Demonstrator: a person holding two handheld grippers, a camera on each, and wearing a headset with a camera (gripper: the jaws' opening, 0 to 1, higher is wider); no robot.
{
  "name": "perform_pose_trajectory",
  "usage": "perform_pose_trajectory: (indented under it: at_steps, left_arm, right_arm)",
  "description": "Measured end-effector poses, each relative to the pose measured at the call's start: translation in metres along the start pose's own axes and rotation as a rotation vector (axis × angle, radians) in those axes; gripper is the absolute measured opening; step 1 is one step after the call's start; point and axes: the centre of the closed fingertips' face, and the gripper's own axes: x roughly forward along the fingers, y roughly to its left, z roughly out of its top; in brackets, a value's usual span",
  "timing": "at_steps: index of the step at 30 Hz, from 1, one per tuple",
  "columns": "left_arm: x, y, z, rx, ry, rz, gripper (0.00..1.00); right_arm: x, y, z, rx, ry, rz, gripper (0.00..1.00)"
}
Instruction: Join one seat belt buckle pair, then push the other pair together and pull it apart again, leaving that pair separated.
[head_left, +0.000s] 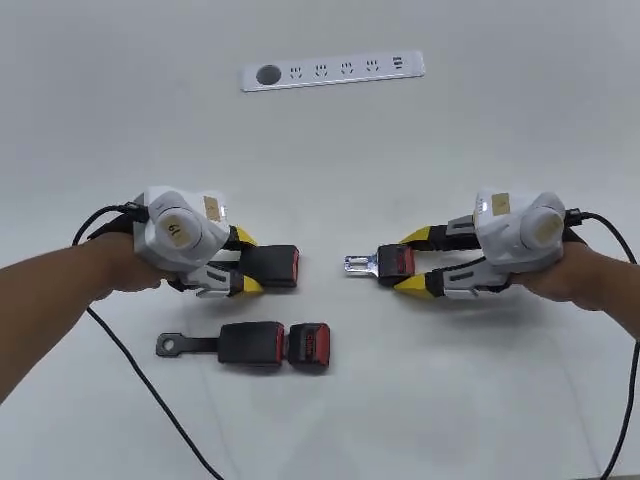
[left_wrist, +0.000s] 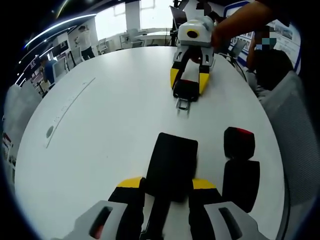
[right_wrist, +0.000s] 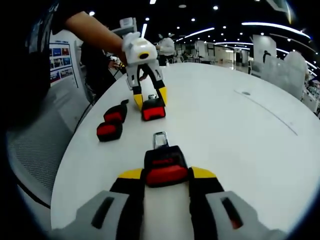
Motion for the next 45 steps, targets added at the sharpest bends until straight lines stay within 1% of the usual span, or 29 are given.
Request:
perform_pose_trajectory:
  at_steps: [10,16,23,30,35,36,38,41,45]
  left_arm:
    - [0.0,0.0,0.0,0.0,0.003,0.0,0.35]
    - [0.0,0.0,0.0,-0.001,-0.001,0.001,0.35]
    - [-0.001,-0.001,0.0,0.0,-0.002,0.001,0.35]
    - [0.0,0.0,-0.001,0.002,-0.001,-0.001,0.35]
    - [0.0,0.001,-0.002,0.0,-0.004,-0.001,0.35]
    - [0.0,0.001,-0.002,0.0,-0.001,-0.002,0.35]
    - [0.0,0.001,-0.002,0.0,-0.003,-0.002,0.35]
    - [0.0,0.0,-0.001,0.0,-0.005,-0.001,0.35]
    - [0.0,0.0,-0.001,0.011,0.007,-0.003,0.35]
  right_arm:
    - [0.016,-0.003,0.011,-0.005,-0.007,0.013,0.35]
    - [0.027,-0.004,0.02,-0.008,-0.021,0.016,0.35]
    - [0.04,-0.003,0.026,-0.014,-0.032,0.024,0.35]
    - [0.047,-0.001,0.03,-0.015,-0.031,0.028,0.35]
    - [0.06,0.003,0.037,-0.021,-0.019,0.04,0.35]
    - [0.06,0.001,0.036,-0.035,-0.009,0.035,0.35]
    - [0.058,0.001,0.036,-0.018,-0.018,0.038,0.35]
    - [0.059,0.001,0.035,-0.013,-0.015,0.031,0.35]
    - [0.062,0.002,0.037,0.001,-0.013,0.022,0.35]
